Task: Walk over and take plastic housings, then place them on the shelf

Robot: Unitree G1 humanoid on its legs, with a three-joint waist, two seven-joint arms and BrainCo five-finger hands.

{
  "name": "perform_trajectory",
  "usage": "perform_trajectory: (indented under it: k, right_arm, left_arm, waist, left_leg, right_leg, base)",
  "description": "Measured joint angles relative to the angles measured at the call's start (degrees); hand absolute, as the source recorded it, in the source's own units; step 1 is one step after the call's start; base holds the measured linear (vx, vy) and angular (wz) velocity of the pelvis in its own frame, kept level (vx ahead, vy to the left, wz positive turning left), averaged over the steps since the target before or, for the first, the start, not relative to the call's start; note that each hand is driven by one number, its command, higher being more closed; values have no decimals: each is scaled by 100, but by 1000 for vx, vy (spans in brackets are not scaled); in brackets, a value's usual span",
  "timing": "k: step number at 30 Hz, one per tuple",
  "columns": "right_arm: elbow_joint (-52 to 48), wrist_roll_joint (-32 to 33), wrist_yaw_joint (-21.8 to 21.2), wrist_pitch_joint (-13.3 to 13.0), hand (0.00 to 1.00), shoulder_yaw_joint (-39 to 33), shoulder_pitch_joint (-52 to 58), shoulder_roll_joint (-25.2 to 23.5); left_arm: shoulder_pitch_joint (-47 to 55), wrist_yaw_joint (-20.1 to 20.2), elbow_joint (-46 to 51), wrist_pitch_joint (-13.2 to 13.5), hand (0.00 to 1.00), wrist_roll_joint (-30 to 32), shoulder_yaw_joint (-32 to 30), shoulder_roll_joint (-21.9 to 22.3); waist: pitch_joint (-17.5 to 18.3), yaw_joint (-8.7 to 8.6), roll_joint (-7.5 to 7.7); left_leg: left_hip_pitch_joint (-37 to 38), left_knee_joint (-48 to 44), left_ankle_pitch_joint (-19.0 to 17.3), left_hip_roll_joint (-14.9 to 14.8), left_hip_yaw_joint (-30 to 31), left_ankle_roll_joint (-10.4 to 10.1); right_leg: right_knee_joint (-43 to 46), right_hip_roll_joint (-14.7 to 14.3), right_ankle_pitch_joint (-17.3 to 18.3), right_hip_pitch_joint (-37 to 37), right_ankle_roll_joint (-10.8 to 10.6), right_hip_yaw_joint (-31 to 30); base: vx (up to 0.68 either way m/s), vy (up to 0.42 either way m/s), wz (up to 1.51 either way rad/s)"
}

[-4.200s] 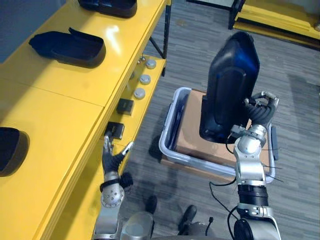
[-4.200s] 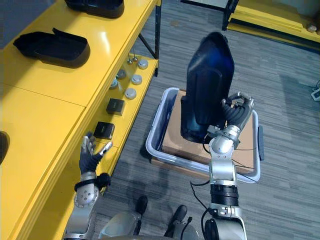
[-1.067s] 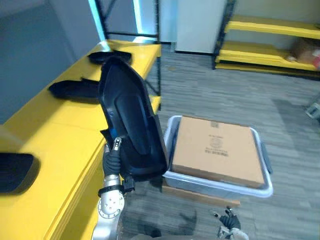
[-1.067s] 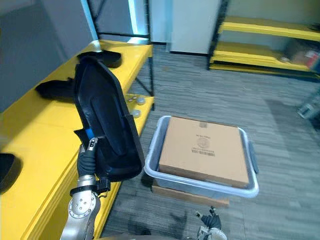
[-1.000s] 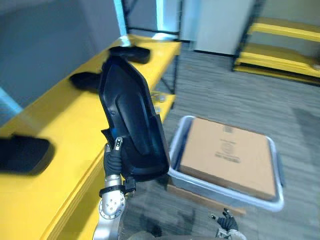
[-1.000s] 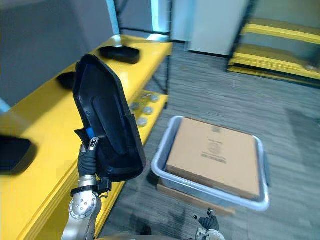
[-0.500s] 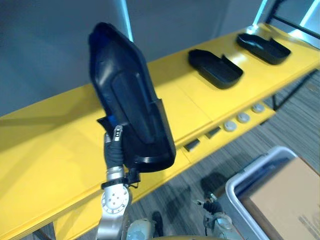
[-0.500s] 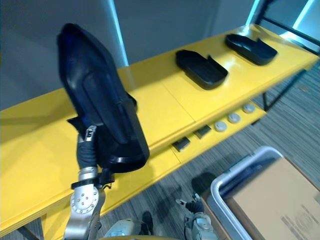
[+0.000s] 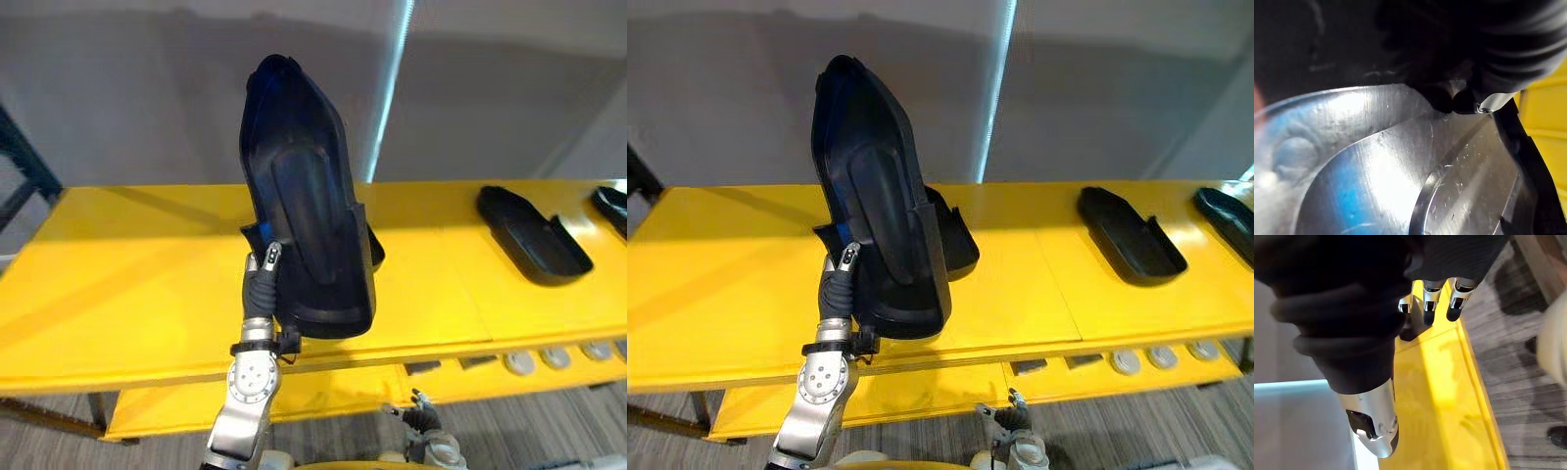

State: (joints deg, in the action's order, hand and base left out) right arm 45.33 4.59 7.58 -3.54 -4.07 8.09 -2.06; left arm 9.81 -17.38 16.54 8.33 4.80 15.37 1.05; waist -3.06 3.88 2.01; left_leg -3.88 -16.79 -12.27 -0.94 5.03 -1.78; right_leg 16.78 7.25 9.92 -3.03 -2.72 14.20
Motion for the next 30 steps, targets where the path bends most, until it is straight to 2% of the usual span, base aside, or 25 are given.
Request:
perform_trajectory:
  k: [3, 7, 10, 11, 12, 13, 14, 16, 17, 18, 19, 20, 21, 22, 23, 25, 26, 27, 28, 29, 30]
  right_arm:
    - [-1, 10, 23, 0, 0, -105, 50, 20]
    - [-27, 54, 66, -14, 0, -179, 120, -1]
    - [-24, 70, 108, -33, 0, -219, 129, 17]
    - [-25, 123, 111, -34, 0, -239, 119, -4]
    - [-25, 145, 118, -34, 0, -252, 103, 0]
    - [34, 158, 124, -45, 0, -265, 78, 15]
    - [192, 153, 125, -59, 0, -282, 25, 77]
    - [399, 150, 123, -48, 0, -280, -36, 184]
    - [575, 128, 127, -26, 0, -285, -78, 270]
    - [639, 121, 126, -9, 0, -287, -70, 302]
    - [720, 98, 124, 7, 0, -300, -37, 367]
    - [849, 72, 123, 41, 0, -417, -62, 431]
    - [968, 54, 106, 29, 0, -457, -119, 330]
    - [1040, 49, 107, 34, 0, -457, -149, 248]
    - [1087, 50, 101, 34, 0, -451, -151, 118]
    - [1102, 38, 101, 1, 0, -431, -168, 66]
    - [1095, 31, 101, -11, 0, -430, -176, 68]
    - [1095, -4, 101, -4, 0, -423, -222, 88]
    - [1066, -26, 100, 11, 0, -405, -307, 111]
    - [895, -28, 95, 26, 0, -403, -337, 116]
    - [779, -25, 92, 24, 0, -372, -314, 122]
  left_arm:
    - [37, -3, 35, 0, 100, -9, -15, 157]
    - [39, -11, 143, 0, 100, -9, -143, 153]
    - [53, -31, 149, -4, 100, -13, -337, 156]
    - [131, -32, 176, -4, 100, -16, -496, 181]
    - [177, -36, 202, -3, 100, -21, -535, 197]
    - [260, -36, 219, 3, 100, -23, -565, 183]
    - [329, -32, 201, 11, 100, -32, -574, 173]
    - [358, -23, 149, 65, 100, -83, -574, 165]
    - [387, -20, 73, 109, 100, -136, -574, 149]
    - [393, -21, 42, 107, 100, -187, -576, 149]
    - [374, -21, -35, 108, 100, -203, -557, 182]
    - [350, -41, -149, 108, 100, -253, -508, 208]
    - [308, -98, -243, 103, 100, -320, -520, 122]
    - [281, -143, -311, 103, 100, -338, -519, 42]
    - [257, -158, -419, 95, 100, -405, -519, -84]
    - [263, -148, -481, 99, 100, -414, -446, -239]
    - [256, -137, -480, 113, 100, -409, -415, -266]
    - [252, -128, -484, 121, 100, -404, -378, -280]
    - [283, -118, -478, 116, 100, -402, -361, -274]
    - [291, -109, -455, 117, 100, -399, -373, -268]
    - [293, -108, -458, 109, 100, -400, -374, -264]
  waist:
    - [-4, 11, 14]
    - [44, 12, 87]
    - [18, 16, 133]
    - [-29, 19, 203]
    - [-35, 15, 185]
    - [-38, 6, 187]
    - [-25, -31, 226]
    - [-22, -111, 236]
    - [-21, -267, 237]
    - [-12, -345, 213]
    - [10, -446, 140]
    - [53, -494, 64]
    - [26, -585, 187]
    - [-18, -614, 238]
    - [-32, -603, 360]
    - [-48, -506, 360]
    - [-52, -448, 350]
    - [-64, -327, 292]
    - [-76, -280, 251]
    - [-207, -298, 118]
    - [-231, -316, 111]
  left_leg:
    - [23, 20, 62, -92, 119, -86]
    - [-72, 46, 175, 16, 449, -86]
    - [-202, 38, 361, 40, 133, -121]
    - [-255, -9, 256, -170, -599, -10]
    - [-294, -136, 178, -353, -923, 59]
    - [-362, -525, 109, -748, -1347, 171]
    - [-442, -870, 95, -1070, -1457, 187]
    - [-546, -1120, 97, -1478, -1468, 185]
    - [-537, -1036, 126, -1776, -1364, 150]
    - [-513, -854, 229, -1824, -1264, 52]
    - [-410, -385, 664, -1882, -1080, 24]
    - [-216, -37, 486, -1654, -767, -778]
    - [-283, -19, 301, -1452, -714, -1036]
    - [-306, -37, 290, -1341, -703, -1035]
    - [-355, -225, 226, -1195, -665, -953]
    - [-366, -729, -132, -1204, -705, -881]
    - [-374, -849, -251, -1219, -767, -851]
    - [-447, -1010, -454, -1242, -926, -778]
    - [-399, -963, -511, -1245, -1159, -575]
    - [-352, -924, -480, -1244, -1268, -513]
    - [-319, -920, -460, -1217, -1276, -480]
  right_leg:
    - [-144, -87, -34, 192, 49, 279]
    - [-342, -30, -36, 381, 45, 676]
    - [-390, 97, -63, 377, 15, 898]
    - [-390, 171, -95, 379, 42, 929]
    - [-362, 172, -97, 377, 45, 927]
    - [-261, 240, -96, 303, 47, 899]
    - [-225, 365, -115, 219, -5, 816]
    - [-176, 543, -107, 93, -83, 675]
    - [-35, 810, -147, -67, -316, 579]
    - [9, 926, -187, -107, -466, 577]
    - [25, 1052, -277, -144, -670, 580]
    - [-55, 1184, -493, -176, -895, 553]
    - [-310, 1328, -729, -101, -862, 562]
    - [-453, 1403, -845, -39, -853, 568]
    - [-732, 1426, -1187, 163, -792, 629]
    - [-826, 1418, -1564, 281, -775, 587]
    - [-802, 1427, -1614, 257, -712, 592]
    - [-740, 1447, -1742, 144, -438, 620]
    - [-877, 1405, -2048, 61, -9, 645]
    - [-444, 1359, -1752, -69, 44, 707]
    - [171, 1265, -1245, -195, -201, 647]
  base:
    - [80, -156, 38]
    - [12, -34, 49]
    - [-40, 40, 42]
    - [-83, 90, 17]
    - [-83, 117, 6]
    - [-80, 125, -12]
    - [-86, 163, -17]
    - [-59, 281, -13]
    - [-28, 413, 5]
    - [-16, 553, 20]
    - [-6, 519, 17]
    - [14, 639, 26]
    - [7, 525, 21]
    - [-5, 438, 32]
    - [-37, 359, 16]
    - [-70, 347, -12]
    - [-118, 271, -54]
    - [-178, 251, -78]
    - [-194, 237, -81]
    - [-203, 213, -53]
    - [-152, 158, -37]
